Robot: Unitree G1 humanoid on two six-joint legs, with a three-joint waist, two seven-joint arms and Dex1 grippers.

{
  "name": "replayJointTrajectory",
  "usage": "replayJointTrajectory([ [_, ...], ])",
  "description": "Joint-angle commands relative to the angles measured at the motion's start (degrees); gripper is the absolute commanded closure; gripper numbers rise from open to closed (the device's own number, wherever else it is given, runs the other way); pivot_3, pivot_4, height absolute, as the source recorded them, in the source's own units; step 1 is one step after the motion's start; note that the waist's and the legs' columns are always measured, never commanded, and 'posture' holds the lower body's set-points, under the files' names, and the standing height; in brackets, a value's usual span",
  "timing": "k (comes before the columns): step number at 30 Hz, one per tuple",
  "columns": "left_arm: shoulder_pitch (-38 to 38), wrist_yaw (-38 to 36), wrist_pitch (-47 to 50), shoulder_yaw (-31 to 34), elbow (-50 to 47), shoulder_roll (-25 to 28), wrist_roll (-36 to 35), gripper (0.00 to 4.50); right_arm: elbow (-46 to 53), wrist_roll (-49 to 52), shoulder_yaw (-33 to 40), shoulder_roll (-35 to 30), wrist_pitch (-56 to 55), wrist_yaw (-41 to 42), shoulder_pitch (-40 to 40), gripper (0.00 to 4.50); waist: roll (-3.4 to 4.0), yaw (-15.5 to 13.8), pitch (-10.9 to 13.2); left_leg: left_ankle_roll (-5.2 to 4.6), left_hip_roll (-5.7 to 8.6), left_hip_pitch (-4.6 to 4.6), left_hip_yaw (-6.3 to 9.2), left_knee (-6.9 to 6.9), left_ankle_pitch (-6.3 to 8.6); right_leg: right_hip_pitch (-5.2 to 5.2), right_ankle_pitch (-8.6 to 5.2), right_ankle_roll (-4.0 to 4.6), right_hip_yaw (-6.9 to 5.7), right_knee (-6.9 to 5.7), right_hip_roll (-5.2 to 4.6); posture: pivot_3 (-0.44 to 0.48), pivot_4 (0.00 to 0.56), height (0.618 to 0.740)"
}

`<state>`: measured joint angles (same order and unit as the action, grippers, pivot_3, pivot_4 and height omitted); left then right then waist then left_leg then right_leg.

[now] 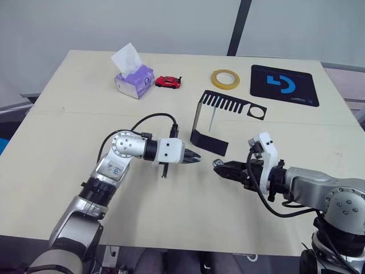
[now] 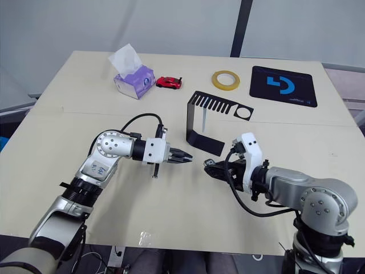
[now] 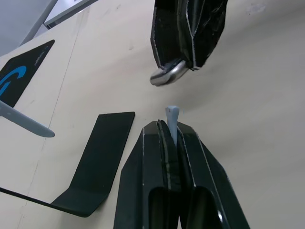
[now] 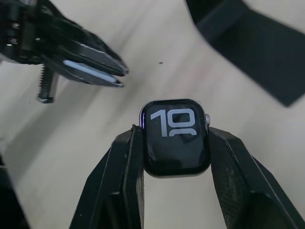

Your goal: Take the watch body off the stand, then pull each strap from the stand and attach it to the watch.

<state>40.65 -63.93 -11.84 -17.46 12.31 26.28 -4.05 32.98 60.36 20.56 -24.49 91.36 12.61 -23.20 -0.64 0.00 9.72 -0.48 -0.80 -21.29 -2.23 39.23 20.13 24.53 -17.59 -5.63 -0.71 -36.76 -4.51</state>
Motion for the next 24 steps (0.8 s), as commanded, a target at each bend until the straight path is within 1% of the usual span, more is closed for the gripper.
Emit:
replayJointTrajectory([
  [1, 1.3, 0.4, -5.0, 0.2, 0.0, -0.8, 0.8, 4.50, -4.6, 7.1, -0.1, 0.8, 1.1, -2.3, -1.8, 2.91, 0.00, 0.0, 0.0, 0.00, 0.00, 0.00, 0.00, 0.00, 0.00, 0.01, 0.00, 0.00, 0.00, 0.00, -0.01, 0.000, 0.150, 0.738],
  [7, 0.9, -1.1, -7.6, -0.3, 0.1, -1.0, 0.5, 4.50, -9.1, 11.7, -0.5, 1.2, 1.1, -5.8, -3.5, 2.91, 0.00, 0.3, 0.0, 0.00, -0.02, 0.01, -0.03, 0.01, 0.00, 0.01, 0.01, -0.01, 0.02, -0.02, -0.04, 0.000, 0.150, 0.738],
  [14, 2.4, -1.5, -13.5, -0.7, 4.3, -1.0, 2.3, 4.50, -11.2, 17.6, -0.7, 0.2, 1.1, -10.1, -4.2, 2.91, 0.00, 0.2, 0.0, 0.01, -0.06, 0.02, -0.03, 0.01, -0.01, 0.03, 0.01, -0.01, 0.01, -0.04, -0.05, 0.000, 0.150, 0.738],
  [24, 4.3, -1.6, -18.7, -1.2, 8.8, -1.3, 3.1, 4.50, -13.5, 28.4, -3.9, -4.6, -4.9, -17.3, -2.8, 2.91, 0.00, 0.2, 0.0, 0.00, -0.07, 0.01, -0.03, 0.01, 0.00, 0.03, 0.01, -0.01, 0.01, -0.02, -0.08, 0.000, 0.150, 0.738],
])
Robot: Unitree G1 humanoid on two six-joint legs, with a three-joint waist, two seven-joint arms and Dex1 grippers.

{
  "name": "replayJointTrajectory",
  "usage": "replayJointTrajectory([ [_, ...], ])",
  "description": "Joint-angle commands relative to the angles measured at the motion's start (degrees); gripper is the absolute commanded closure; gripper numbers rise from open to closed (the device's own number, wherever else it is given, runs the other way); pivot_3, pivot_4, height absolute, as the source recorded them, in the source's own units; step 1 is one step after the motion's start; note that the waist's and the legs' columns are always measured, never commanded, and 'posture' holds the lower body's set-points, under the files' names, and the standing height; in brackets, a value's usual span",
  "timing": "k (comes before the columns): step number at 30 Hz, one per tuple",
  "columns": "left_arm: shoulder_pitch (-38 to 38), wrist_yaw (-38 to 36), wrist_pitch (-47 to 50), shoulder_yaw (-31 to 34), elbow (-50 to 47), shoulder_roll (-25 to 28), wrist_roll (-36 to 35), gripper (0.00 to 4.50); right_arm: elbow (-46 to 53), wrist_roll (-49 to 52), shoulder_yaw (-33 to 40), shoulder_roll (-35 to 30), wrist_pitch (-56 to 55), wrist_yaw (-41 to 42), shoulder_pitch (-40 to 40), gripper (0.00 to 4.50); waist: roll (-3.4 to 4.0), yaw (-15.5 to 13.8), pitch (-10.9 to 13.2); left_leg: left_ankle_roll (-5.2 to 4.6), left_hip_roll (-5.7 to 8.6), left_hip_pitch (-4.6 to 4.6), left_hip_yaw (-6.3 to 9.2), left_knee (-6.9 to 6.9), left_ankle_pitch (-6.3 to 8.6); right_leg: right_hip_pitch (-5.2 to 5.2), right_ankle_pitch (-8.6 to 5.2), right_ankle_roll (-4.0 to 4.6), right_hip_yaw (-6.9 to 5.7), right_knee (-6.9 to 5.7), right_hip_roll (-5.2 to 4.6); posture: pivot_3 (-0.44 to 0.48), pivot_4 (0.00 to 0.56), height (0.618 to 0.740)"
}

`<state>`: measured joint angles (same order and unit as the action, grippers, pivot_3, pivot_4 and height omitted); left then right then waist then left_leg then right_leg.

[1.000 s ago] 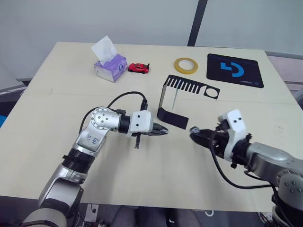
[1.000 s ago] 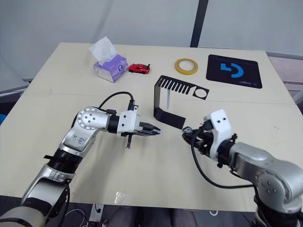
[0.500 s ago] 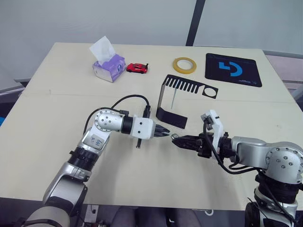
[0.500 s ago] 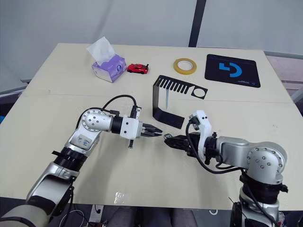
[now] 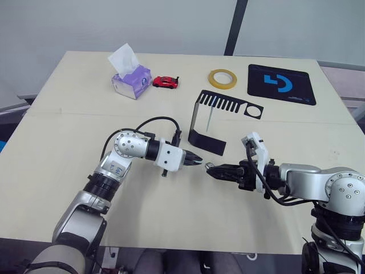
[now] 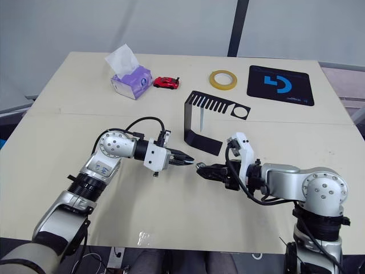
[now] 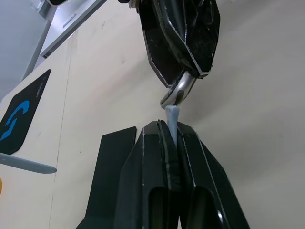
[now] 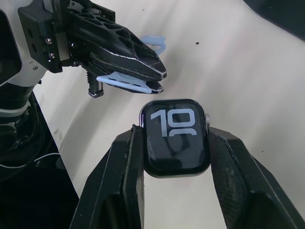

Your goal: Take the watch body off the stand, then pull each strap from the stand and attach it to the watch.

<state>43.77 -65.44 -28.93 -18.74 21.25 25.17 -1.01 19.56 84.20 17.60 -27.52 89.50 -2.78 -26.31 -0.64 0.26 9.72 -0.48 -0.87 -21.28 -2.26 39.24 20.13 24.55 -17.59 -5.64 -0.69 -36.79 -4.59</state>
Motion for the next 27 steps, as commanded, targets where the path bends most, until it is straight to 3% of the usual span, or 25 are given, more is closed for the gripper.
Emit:
replayJointTrajectory([
  [1, 1.2, -0.1, -1.8, 0.1, 0.0, -0.2, 0.1, 4.50, -0.3, 5.7, -1.6, -2.2, -4.0, -2.7, 0.5, 2.91, 0.00, 0.0, 0.0, 0.00, 0.00, 0.00, 0.00, 0.00, 0.00, 0.00, 0.00, 0.00, 0.00, 0.00, -0.01, 0.000, 0.150, 0.738],
  [17, 0.0, -0.5, -1.1, -0.3, -1.7, -0.2, -0.5, 4.50, -0.4, 18.3, -12.0, -12.0, -18.6, -9.9, 3.0, 2.91, 0.00, -0.1, 0.0, -0.01, -0.05, -0.03, 0.00, 0.00, 0.00, -0.02, 0.00, 0.00, 0.00, 0.13, -0.08, 0.000, 0.150, 0.738],
  [27, 0.2, -0.7, -0.5, -0.3, -2.2, -0.8, -1.0, 4.50, -0.5, 20.7, -15.0, -15.8, -23.1, -10.5, 3.4, 2.91, -0.01, -0.1, 0.0, -0.01, -0.09, -0.05, 0.00, 0.00, 0.00, -0.03, 0.01, -0.01, 0.00, 0.24, -0.09, 0.000, 0.150, 0.738],
])
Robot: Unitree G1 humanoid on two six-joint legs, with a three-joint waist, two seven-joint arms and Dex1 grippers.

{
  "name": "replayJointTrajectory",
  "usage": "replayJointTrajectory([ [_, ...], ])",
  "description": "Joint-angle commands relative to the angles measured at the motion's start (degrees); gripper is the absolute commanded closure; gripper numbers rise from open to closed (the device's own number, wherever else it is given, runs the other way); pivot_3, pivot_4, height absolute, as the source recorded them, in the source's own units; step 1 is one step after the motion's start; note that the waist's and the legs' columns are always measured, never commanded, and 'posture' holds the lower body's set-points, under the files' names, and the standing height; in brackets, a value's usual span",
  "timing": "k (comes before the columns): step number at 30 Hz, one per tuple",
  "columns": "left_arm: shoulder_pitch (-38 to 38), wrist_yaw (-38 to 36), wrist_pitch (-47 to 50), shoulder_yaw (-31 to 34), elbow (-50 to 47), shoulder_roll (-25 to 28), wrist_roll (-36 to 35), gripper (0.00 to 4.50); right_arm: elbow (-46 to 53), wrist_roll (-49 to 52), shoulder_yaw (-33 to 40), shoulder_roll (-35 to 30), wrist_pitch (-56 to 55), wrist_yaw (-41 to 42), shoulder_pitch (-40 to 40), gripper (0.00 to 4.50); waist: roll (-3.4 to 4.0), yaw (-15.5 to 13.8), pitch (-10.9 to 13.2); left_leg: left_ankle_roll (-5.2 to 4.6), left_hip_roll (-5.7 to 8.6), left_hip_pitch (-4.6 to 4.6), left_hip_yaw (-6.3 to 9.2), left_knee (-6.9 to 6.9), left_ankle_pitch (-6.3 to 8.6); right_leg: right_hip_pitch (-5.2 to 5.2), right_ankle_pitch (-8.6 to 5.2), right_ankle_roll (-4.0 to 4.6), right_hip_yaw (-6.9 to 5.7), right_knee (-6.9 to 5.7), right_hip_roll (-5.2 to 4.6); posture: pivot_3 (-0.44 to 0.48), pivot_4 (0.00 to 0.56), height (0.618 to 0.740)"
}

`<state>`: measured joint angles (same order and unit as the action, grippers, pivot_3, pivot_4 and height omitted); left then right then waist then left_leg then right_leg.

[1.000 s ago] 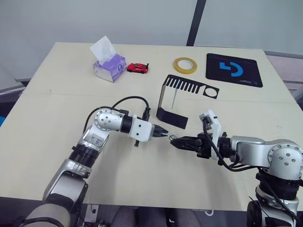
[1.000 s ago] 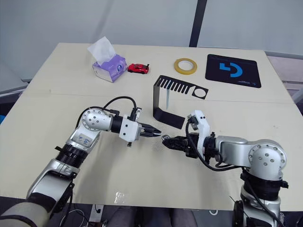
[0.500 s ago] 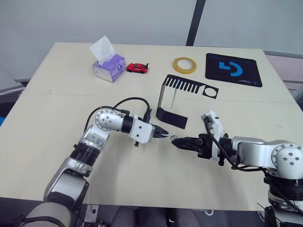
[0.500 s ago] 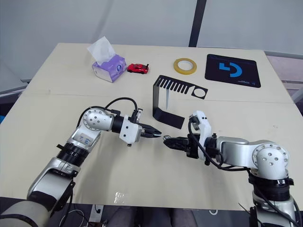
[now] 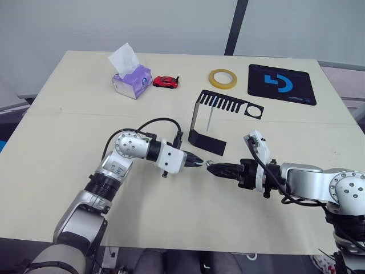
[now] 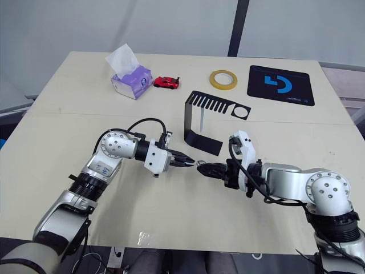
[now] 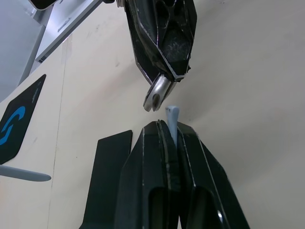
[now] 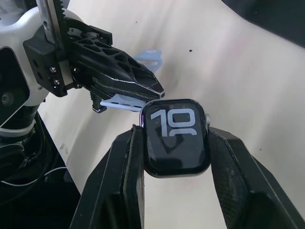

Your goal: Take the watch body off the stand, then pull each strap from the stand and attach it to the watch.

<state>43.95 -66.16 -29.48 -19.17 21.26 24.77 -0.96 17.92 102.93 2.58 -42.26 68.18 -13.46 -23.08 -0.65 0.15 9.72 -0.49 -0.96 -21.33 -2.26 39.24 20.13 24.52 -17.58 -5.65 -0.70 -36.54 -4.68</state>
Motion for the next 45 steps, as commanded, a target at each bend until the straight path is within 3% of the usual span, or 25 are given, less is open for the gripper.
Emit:
replayJointTrajectory([
  [1, 0.0, -0.1, 0.2, 0.1, -2.5, -0.4, -1.0, 4.50, 1.3, 2.0, -0.3, -1.3, -2.1, 0.2, 0.2, 2.91, 0.00, 0.0, 0.0, 0.00, 0.00, 0.00, 0.00, 0.00, 0.00, 0.00, 0.00, 0.00, 0.00, 0.00, 0.00, 0.000, 0.150, 0.738],
  [45, -1.1, -0.3, 1.8, 0.4, -4.3, -0.9, -1.1, 4.50, 2.3, 3.8, -3.6, -5.0, -5.9, 1.2, 0.7, 2.91, 0.00, -0.1, 0.0, -0.01, -0.04, -0.02, 0.00, 0.00, 0.01, -0.01, 0.00, 0.00, 0.00, 0.06, -0.02, 0.000, 0.150, 0.738],
])
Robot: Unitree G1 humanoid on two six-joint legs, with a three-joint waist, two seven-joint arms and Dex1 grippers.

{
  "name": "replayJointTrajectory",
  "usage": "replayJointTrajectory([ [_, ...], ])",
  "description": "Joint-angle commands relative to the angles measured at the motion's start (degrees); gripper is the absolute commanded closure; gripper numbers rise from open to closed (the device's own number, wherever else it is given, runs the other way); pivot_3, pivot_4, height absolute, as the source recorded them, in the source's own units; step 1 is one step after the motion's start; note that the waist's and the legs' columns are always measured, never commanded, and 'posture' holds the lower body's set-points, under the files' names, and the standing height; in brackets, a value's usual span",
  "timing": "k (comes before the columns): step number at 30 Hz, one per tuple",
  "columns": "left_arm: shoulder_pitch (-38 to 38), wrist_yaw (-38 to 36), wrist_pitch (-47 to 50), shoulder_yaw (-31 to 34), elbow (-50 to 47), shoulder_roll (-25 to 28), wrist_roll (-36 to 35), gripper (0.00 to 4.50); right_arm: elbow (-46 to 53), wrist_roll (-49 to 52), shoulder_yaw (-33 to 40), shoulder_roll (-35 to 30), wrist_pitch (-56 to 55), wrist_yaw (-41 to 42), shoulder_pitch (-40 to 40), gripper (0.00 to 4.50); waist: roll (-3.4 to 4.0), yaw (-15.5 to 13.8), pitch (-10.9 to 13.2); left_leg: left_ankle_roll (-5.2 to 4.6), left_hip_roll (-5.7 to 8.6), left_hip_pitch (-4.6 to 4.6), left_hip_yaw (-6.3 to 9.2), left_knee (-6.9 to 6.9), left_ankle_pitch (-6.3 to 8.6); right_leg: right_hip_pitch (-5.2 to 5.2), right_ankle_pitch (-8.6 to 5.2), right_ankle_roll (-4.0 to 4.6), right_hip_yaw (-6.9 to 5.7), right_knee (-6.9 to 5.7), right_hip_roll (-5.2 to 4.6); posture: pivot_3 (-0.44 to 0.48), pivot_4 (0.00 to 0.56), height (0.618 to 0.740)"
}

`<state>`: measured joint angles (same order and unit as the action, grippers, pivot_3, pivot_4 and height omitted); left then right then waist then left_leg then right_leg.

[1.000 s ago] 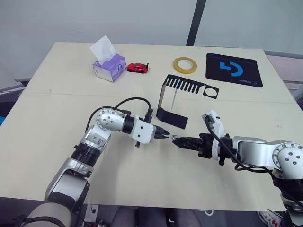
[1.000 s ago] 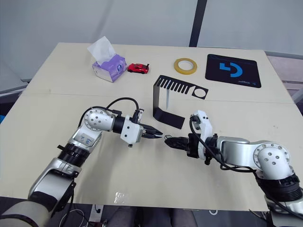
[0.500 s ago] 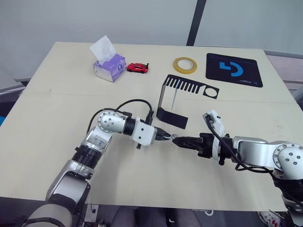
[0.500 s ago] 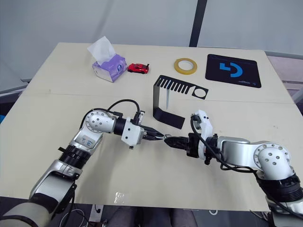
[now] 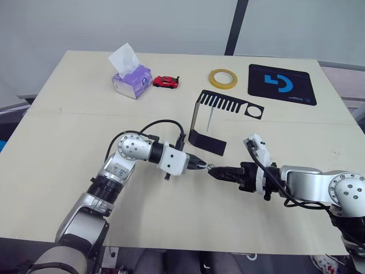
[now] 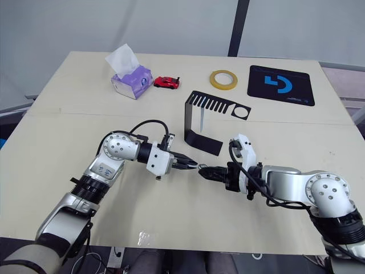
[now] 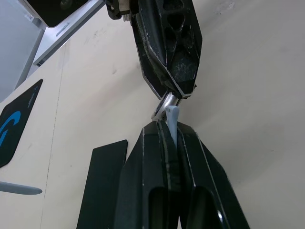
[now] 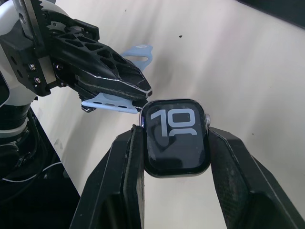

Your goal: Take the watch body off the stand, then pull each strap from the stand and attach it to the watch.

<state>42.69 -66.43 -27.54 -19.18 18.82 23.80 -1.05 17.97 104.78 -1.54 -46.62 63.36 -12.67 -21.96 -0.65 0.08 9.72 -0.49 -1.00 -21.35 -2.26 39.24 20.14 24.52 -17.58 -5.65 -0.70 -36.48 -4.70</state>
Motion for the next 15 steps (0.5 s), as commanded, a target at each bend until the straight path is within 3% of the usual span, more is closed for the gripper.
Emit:
replayJointTrajectory([
  [1, 0.2, 0.0, -0.1, 0.4, -1.9, 0.1, -1.0, 4.50, 2.4, 2.1, 0.5, -0.7, -1.1, 0.4, -0.4, 2.91, 0.00, 0.0, 0.0, 0.00, 0.00, 0.00, 0.00, 0.00, 0.00, 0.00, 0.00, 0.00, 0.00, 0.00, 0.00, 0.000, 0.150, 0.738],
  [15, 1.1, -0.1, 0.2, 0.8, -1.3, 0.2, -1.3, 4.50, 2.9, 2.7, 0.2, -1.6, -1.4, 0.8, 0.0, 2.91, 0.00, 0.0, 0.0, 0.00, 0.00, 0.00, 0.00, 0.00, 0.00, 0.00, 0.00, 0.00, 0.00, 0.00, 0.00, 0.000, 0.150, 0.738],
])
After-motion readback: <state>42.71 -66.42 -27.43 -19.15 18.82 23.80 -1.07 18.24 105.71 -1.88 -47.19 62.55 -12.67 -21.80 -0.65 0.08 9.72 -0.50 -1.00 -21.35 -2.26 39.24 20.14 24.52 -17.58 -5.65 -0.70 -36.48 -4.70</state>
